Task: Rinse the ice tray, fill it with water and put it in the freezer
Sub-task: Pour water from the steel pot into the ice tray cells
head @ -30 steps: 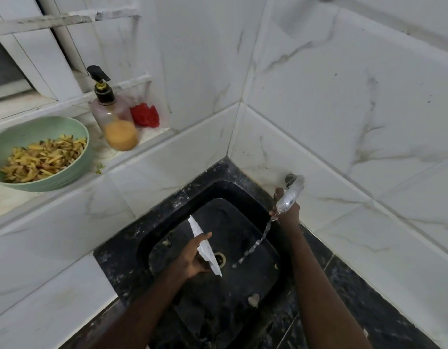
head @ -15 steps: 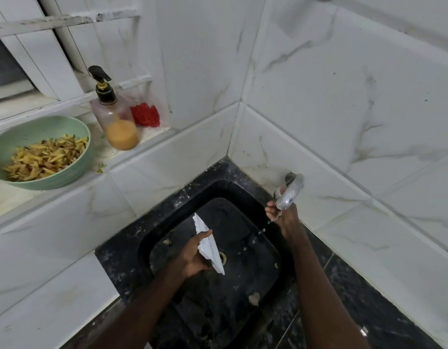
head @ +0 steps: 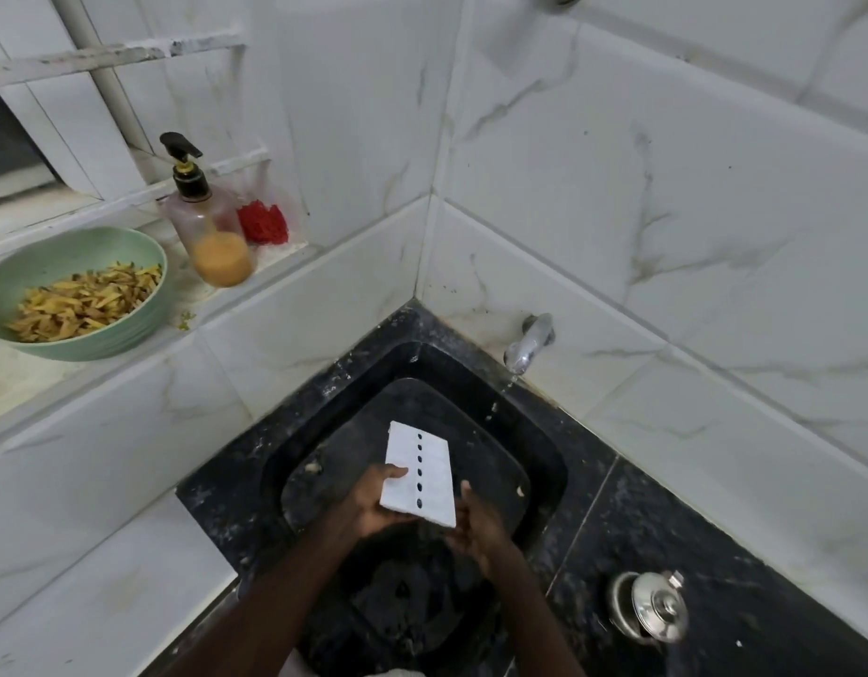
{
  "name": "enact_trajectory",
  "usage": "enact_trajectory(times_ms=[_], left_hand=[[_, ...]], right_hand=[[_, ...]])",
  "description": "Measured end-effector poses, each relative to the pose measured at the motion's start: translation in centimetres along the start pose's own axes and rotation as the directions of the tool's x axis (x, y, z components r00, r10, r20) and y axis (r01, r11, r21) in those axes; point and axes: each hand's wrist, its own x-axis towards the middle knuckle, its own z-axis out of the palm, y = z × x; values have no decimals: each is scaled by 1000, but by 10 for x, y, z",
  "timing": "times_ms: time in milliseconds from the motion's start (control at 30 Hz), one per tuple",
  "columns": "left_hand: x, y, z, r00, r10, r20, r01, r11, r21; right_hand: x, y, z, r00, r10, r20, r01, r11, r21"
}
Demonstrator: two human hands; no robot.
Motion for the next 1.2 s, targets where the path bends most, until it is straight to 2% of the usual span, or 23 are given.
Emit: enact_trajectory(times_ms=[67,167,300,400,467,533,633,700,800,900,967,1067,1200], left_hand=[[-4,-1,2,1000,8,-1,-8,996,90],[-2,-7,-5,995,7,-97,6,992,124],[-9,-13,-1,996,-6,-94,15,995,94],[-10,-21,3,995,-7,-98,17,994,103],[-10,-26,2,982,-11,-188,43,985,166],[-9,-32,-1,970,-29,-241,81,975,209],[-9,-42,-2,969,-56,-241,101,978,182],[-12,-48,3,966,-47,-253,92,981,171],[-12,-63,6,956,3,-294,59,978,201],[-16,-80,6,919,132,-371,-38,967,251],[-16,-88,2,871,278,-405,-123,921,369],[-29,-93,3,804,534,-262,-283,730,622],[-48,-101,4,734,675,-71,-351,466,812]], right_hand=[[-15,-11,5,999,-41,-19,42,999,28],[-35,-23,7,994,-100,-31,100,995,-8],[-44,-20,6,987,-152,-44,149,987,-64],[-47,-16,3,953,-280,-120,247,941,-233],[-54,-14,0,879,-450,-158,342,826,-448],[-70,-9,-2,794,-598,-111,405,657,-636],[-83,8,-6,689,-725,-6,350,339,-873],[-84,25,-11,597,-801,44,302,174,-937],[-88,53,-19,521,-847,105,292,61,-954],[-97,74,-30,477,-872,113,288,34,-957],[-104,81,-39,427,-898,106,322,42,-946],[-116,84,-52,406,-913,39,402,140,-905],[-131,85,-68,369,-927,62,553,165,-817]])
